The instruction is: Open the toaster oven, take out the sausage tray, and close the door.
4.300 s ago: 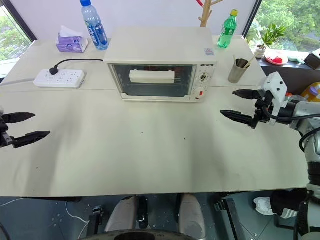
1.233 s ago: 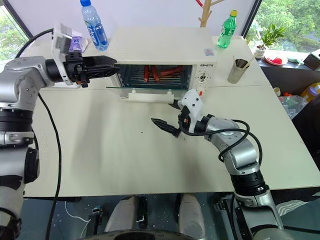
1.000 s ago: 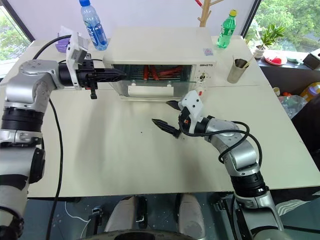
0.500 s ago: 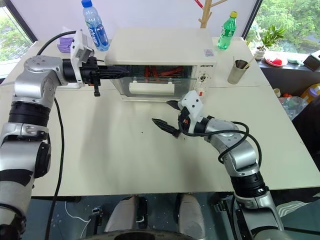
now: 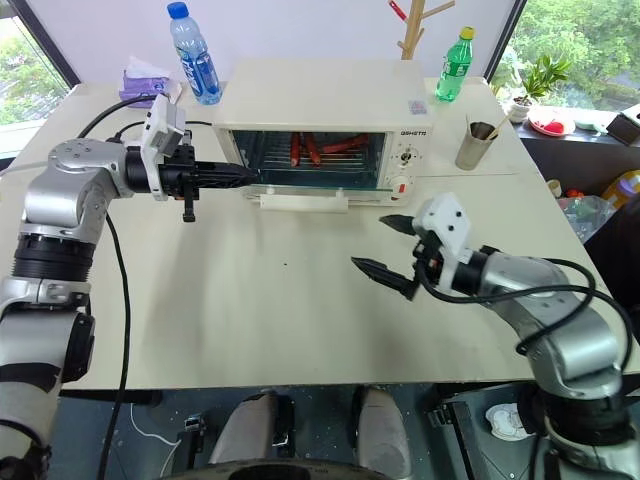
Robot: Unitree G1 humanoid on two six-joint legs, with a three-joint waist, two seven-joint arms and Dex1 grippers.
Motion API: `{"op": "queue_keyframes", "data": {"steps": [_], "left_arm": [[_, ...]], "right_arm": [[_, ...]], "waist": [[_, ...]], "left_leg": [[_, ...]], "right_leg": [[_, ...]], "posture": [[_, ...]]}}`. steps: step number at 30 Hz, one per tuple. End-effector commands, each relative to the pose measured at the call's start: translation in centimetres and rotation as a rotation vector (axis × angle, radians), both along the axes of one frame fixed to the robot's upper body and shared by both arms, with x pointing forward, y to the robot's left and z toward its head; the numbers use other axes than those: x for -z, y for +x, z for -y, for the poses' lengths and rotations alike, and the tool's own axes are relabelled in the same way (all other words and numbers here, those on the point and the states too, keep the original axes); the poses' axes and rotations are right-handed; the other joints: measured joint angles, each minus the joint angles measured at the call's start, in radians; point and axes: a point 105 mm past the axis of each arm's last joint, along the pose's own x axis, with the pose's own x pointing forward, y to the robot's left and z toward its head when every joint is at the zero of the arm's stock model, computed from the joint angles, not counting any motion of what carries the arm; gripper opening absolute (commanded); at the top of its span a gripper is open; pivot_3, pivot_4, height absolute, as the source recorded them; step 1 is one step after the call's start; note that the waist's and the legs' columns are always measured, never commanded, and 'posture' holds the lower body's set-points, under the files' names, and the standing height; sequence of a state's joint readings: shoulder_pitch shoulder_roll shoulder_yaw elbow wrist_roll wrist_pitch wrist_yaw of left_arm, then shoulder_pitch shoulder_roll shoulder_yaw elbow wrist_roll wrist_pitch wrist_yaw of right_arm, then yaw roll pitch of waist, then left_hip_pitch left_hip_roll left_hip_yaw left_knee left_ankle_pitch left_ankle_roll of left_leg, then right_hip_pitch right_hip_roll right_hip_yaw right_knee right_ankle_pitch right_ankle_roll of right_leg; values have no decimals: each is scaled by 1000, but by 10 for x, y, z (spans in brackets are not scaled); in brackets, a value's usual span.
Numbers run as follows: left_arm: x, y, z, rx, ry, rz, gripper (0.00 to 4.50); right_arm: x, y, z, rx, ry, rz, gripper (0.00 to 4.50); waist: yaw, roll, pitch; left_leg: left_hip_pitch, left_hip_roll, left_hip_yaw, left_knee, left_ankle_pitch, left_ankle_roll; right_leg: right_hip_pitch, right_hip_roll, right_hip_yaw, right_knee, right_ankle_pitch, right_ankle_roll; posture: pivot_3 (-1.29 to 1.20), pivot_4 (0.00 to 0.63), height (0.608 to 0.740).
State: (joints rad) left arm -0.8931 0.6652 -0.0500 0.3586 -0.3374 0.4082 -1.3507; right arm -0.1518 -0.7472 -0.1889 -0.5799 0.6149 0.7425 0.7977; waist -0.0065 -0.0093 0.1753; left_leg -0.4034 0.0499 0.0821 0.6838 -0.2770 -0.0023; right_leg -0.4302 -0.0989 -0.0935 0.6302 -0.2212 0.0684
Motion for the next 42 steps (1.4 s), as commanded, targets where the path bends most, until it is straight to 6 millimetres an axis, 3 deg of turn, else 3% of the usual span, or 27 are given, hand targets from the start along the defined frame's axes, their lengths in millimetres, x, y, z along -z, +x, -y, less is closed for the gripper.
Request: {"op": "queue_keyframes", "data": {"steps": [1,4,9,16,23,26,29,33,39,42], "left_arm": [[22,3,-8,-65,35,-67,50],[34,-3,-5,-55,36,-101,50],[51,-15,-7,-58,54,-152,50],[74,-21,-14,-103,61,-213,50],[99,-11,-14,-181,78,-228,50],[101,-8,-15,-194,85,-214,50],[90,-7,-17,-204,43,-206,50],[63,-14,-25,-194,-37,-210,1311],[-8,-37,-30,-136,-209,-236,4454],[-27,-38,-30,-139,-237,-214,4489]], "right_arm": [[-19,-16,11,-34,-11,22,4500],[-31,-16,28,0,-35,33,4500],[-44,-10,40,36,-59,75,4500],[-51,-8,41,37,-60,93,4500],[-51,-4,35,27,-57,101,4500],[-51,0,33,29,-55,106,4500],[-52,5,31,36,-53,120,4500],[-52,16,27,52,-64,153,4500],[-50,47,7,110,-139,270,4500],[-43,63,-15,98,-195,339,4500]], "waist": [[0,0,0],[3,0,0],[11,-1,1],[25,-3,2],[20,-4,2],[19,-4,2],[19,-4,2],[18,-4,2],[15,-6,4],[16,-5,4]], "left_leg": [[0,0,-1,0,0,0],[0,0,-1,0,0,0],[0,0,-2,0,0,0],[-7,0,0,0,0,1],[-7,0,-1,0,-1,1],[-6,0,-1,0,-1,1],[-6,0,-1,0,-1,1],[-6,0,-1,0,-1,1],[-6,0,-1,0,-1,1],[-6,0,-1,0,-1,1]], "right_leg": [[0,0,0,0,0,0],[1,0,0,0,0,0],[0,0,0,-1,-2,-3],[-6,0,0,-1,0,0],[-6,0,0,-2,0,0],[-6,0,0,-2,0,0],[-6,0,0,-2,0,0],[-6,0,0,-2,0,0],[-6,0,0,-1,0,0],[-6,0,0,-1,0,0]], "posture": [[0,150,722],[0,150,722],[0,150,722],[0,150,722],[0,150,722],[0,150,722],[0,150,722],[0,150,722],[0,150,722],[0,150,722]]}}
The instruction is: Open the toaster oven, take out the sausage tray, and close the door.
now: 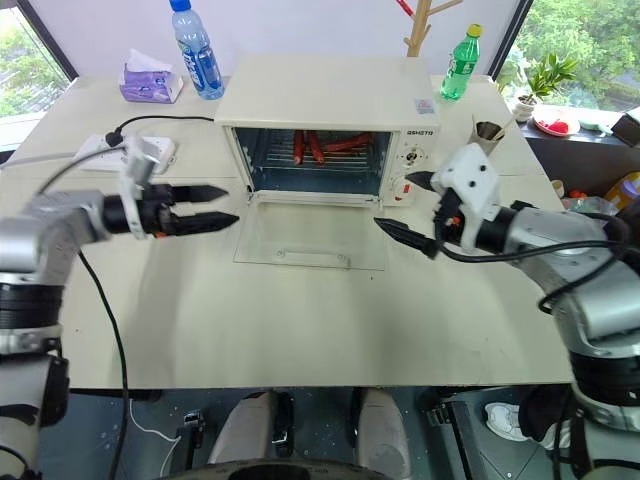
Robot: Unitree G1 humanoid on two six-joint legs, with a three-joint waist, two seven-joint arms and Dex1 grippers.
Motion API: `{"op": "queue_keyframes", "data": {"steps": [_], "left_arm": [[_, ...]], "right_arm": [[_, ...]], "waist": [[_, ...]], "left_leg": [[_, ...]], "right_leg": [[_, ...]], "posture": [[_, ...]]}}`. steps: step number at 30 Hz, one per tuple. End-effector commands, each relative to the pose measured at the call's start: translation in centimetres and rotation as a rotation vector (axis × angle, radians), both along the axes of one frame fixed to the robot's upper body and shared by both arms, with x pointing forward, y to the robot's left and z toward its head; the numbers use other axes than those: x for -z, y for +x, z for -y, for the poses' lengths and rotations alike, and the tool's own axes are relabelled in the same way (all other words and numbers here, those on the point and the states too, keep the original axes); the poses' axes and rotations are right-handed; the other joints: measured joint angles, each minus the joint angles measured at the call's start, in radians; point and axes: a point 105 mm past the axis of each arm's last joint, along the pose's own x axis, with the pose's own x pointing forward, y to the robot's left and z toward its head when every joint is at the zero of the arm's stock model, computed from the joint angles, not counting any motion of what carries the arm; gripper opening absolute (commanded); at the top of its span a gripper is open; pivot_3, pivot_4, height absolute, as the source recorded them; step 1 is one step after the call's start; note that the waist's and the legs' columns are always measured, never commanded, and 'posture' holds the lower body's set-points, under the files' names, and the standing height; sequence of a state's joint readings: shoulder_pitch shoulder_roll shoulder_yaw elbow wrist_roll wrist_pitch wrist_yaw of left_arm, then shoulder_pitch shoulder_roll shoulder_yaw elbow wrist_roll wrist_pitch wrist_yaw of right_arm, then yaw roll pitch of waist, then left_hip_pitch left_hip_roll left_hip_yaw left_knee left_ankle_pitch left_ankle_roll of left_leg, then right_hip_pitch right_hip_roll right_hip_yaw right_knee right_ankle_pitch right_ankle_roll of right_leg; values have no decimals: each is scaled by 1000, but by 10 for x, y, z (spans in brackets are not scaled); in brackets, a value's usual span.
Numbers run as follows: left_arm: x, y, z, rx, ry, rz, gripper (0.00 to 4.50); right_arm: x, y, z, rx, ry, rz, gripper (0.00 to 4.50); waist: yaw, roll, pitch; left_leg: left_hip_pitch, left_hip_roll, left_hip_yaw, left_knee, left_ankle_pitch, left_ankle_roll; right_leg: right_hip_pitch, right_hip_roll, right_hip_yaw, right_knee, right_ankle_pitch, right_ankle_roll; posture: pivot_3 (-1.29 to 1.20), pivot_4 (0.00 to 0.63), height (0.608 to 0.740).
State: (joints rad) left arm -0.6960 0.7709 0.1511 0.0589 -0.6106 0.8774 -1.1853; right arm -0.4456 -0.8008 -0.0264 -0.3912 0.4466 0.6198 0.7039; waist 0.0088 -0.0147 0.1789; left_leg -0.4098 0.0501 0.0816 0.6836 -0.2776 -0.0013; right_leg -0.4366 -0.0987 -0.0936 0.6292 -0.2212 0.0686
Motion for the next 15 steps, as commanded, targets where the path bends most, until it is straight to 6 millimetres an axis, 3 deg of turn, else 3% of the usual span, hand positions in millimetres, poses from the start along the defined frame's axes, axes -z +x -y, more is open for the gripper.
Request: {"op": "queue_keyframes", "data": {"steps": [1,4,7,15], "left_arm": [[-24,-3,2,6,-22,56,4489],[-22,0,6,28,24,74,4489],[-13,0,12,85,90,83,4489],[-5,17,22,145,172,120,4489]], "right_arm": [[-1,16,-21,1,-85,121,4500],[5,38,-36,26,-167,199,4500],[17,59,-47,32,-355,311,4500],[29,106,-62,65,-595,513,4500]], "waist": [[1,0,0],[0,0,0],[0,0,0],[-8,0,0]], "left_leg": [[0,0,0,0,0,0],[0,0,3,0,0,0],[0,0,4,0,1,-1],[-2,0,5,0,1,-2]], "right_leg": [[0,0,0,0,0,0],[0,0,0,0,0,0],[0,0,0,0,0,0],[-2,0,0,1,0,0]], "posture": [[0,150,722],[0,150,722],[0,150,722],[0,150,722]]}}
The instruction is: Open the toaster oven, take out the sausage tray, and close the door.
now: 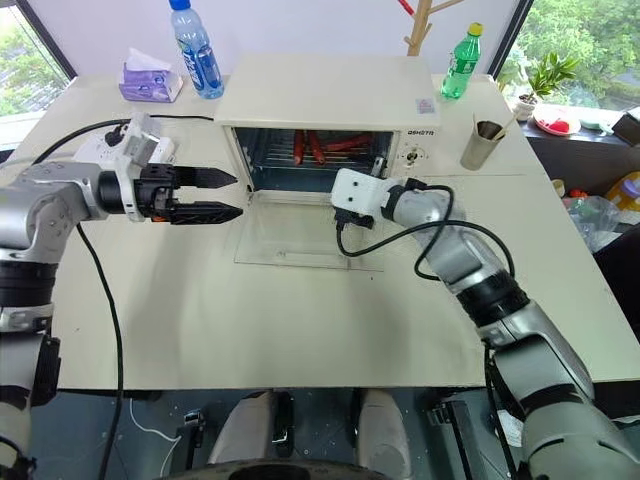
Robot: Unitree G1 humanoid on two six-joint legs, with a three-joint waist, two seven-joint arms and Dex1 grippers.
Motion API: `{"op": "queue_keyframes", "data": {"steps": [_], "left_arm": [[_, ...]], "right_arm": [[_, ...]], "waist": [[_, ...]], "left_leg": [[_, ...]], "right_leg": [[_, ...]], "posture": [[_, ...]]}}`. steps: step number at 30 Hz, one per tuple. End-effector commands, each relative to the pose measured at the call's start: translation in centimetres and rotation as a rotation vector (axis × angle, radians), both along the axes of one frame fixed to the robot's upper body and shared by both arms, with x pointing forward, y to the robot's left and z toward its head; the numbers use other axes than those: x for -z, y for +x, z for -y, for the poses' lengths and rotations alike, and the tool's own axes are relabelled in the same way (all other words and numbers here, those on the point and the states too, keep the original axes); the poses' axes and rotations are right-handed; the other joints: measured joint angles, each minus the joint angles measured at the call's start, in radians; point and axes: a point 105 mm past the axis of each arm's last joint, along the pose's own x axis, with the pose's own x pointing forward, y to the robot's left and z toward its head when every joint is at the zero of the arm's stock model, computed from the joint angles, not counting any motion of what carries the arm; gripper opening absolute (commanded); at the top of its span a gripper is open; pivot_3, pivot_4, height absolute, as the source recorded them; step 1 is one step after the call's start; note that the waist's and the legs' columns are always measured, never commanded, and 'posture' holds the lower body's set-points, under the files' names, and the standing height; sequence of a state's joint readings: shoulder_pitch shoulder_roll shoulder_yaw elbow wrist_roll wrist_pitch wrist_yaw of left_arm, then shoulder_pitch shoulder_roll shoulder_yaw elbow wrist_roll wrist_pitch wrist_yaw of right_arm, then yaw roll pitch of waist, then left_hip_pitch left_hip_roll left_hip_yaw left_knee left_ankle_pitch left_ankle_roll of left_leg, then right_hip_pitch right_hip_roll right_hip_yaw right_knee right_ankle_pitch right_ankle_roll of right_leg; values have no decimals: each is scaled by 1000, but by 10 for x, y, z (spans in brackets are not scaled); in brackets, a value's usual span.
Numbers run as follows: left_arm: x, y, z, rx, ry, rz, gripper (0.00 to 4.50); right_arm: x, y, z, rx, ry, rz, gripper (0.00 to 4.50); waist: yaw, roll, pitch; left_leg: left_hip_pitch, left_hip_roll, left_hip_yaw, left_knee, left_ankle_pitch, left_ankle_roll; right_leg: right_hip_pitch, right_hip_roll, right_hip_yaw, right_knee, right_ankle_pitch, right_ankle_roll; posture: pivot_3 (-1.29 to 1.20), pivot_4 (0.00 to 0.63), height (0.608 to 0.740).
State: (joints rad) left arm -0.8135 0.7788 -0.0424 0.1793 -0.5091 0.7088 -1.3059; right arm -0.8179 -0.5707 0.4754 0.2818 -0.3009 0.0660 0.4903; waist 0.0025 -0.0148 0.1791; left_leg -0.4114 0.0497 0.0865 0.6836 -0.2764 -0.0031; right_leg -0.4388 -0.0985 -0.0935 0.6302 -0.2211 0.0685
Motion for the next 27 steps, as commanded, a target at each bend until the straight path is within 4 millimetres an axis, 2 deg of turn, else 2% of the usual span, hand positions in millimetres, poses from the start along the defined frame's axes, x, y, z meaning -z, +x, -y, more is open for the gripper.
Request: {"op": "queue_keyframes", "data": {"steps": [1,7,12,15,16,17,18,21,27], "left_arm": [[-12,9,2,10,16,71,4489],[-12,21,3,4,14,84,4489],[-10,30,1,-4,12,76,4489],[-8,36,0,-20,14,77,4500],[-8,37,0,-24,13,78,4500],[-8,39,0,-27,12,80,4500],[-8,39,0,-28,10,81,4500],[-9,41,1,-29,6,82,4500],[-8,44,3,-28,2,81,4500]], "right_arm": [[-16,18,-8,6,-38,125,4500],[-18,41,-15,58,-50,171,4500],[-19,53,-18,85,-68,192,4500],[-17,55,-23,75,-65,188,3752],[-16,55,-24,71,-64,189,3324],[-16,54,-25,68,-63,190,2685],[-16,54,-25,65,-62,192,2350],[-15,53,-26,59,-59,201,873],[-8,51,-26,53,-57,190,873]], "waist": [[-6,0,0],[-23,0,0],[-22,0,0],[-21,0,0],[-21,0,0],[-23,0,0],[-23,0,0],[-23,0,0],[-24,0,0]], "left_leg": [[0,0,0,0,0,0],[0,0,0,0,4,-7],[0,0,0,-1,4,-7],[0,0,0,-1,4,-7],[-1,0,0,-1,4,-7],[-1,0,0,-1,4,-7],[-1,0,0,-1,4,-7],[-1,0,0,-1,4,-7],[0,0,1,-1,4,-7]], "right_leg": [[0,0,0,0,0,0],[-1,0,0,1,0,0],[-1,0,0,1,0,0],[-1,0,1,1,0,0],[-1,0,1,1,0,0],[-1,0,1,1,0,0],[-1,0,1,1,0,0],[-1,0,1,2,0,0],[-1,0,1,2,0,0]], "posture": [[0,150,722],[0,150,722],[0,150,722],[0,150,722],[0,150,722],[0,150,722],[0,150,722],[0,150,722],[0,150,722]]}}
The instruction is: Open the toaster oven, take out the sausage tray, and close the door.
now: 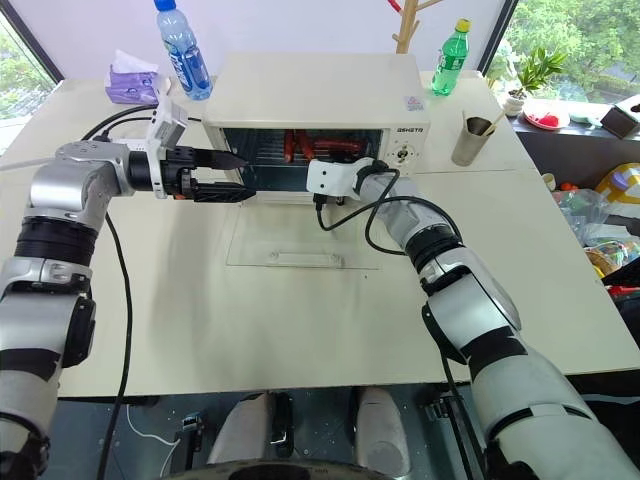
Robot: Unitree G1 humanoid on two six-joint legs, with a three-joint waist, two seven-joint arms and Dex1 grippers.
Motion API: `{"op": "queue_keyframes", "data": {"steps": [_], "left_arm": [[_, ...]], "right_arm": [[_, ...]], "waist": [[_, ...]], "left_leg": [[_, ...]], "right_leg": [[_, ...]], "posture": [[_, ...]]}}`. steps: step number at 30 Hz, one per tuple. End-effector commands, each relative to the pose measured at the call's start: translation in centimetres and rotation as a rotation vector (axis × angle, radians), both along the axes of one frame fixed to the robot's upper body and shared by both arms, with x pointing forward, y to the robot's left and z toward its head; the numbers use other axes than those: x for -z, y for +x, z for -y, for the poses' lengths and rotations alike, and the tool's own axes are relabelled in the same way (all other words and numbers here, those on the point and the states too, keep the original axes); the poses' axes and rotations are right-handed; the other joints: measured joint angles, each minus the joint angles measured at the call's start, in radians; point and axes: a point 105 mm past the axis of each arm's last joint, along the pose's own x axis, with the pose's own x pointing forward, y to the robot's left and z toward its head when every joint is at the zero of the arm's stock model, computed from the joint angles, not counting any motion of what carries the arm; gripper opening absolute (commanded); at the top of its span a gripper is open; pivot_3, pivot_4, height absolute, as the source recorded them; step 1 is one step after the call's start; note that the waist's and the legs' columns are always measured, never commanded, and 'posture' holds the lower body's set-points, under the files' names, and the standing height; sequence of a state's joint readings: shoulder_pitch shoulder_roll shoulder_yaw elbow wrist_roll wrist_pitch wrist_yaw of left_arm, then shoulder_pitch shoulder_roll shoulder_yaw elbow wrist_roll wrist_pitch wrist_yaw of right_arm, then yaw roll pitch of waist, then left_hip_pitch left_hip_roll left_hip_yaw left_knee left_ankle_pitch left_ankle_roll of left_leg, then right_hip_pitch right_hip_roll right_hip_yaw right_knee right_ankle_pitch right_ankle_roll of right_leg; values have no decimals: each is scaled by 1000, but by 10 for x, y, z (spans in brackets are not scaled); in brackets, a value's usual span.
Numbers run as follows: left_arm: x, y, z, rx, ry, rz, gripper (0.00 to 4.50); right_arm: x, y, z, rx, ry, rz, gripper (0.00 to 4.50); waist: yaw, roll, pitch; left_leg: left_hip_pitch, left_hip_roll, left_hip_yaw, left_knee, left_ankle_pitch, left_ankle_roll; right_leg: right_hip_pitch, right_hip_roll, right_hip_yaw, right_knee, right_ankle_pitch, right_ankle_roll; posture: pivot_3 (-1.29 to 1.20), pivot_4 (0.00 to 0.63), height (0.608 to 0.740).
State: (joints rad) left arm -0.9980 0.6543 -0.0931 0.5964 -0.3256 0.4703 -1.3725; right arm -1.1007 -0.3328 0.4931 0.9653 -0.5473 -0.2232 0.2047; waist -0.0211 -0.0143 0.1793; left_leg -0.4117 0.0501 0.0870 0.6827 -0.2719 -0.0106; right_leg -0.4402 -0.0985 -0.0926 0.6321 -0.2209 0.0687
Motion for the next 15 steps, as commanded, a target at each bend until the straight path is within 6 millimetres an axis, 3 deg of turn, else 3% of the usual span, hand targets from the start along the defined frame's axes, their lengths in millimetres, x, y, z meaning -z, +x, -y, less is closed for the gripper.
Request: {"op": "queue_keyframes", "data": {"steps": [1,3,6,15], "left_arm": [[-18,2,1,7,-11,62,4500],[-18,3,1,6,-13,60,4500],[-18,6,2,0,-20,58,4500],[-22,14,2,-16,-35,57,4500]], "right_arm": [[-11,-1,-4,-14,22,28,873],[-10,-1,-5,-18,24,23,873],[-9,-3,-7,-35,23,24,22],[-3,-16,-10,-87,-2,50,22]], "waist": [[0,0,0],[0,0,0],[0,0,0],[1,0,0]], "left_leg": [[0,0,0,0,0,0],[0,0,0,0,0,0],[0,0,0,0,0,0],[0,0,0,0,0,0]], "right_leg": [[0,0,0,0,0,0],[0,0,0,0,0,0],[0,0,0,0,0,0],[0,0,0,0,0,0]], "posture": [[0,150,722],[0,150,722],[0,150,722],[0,150,722]]}}
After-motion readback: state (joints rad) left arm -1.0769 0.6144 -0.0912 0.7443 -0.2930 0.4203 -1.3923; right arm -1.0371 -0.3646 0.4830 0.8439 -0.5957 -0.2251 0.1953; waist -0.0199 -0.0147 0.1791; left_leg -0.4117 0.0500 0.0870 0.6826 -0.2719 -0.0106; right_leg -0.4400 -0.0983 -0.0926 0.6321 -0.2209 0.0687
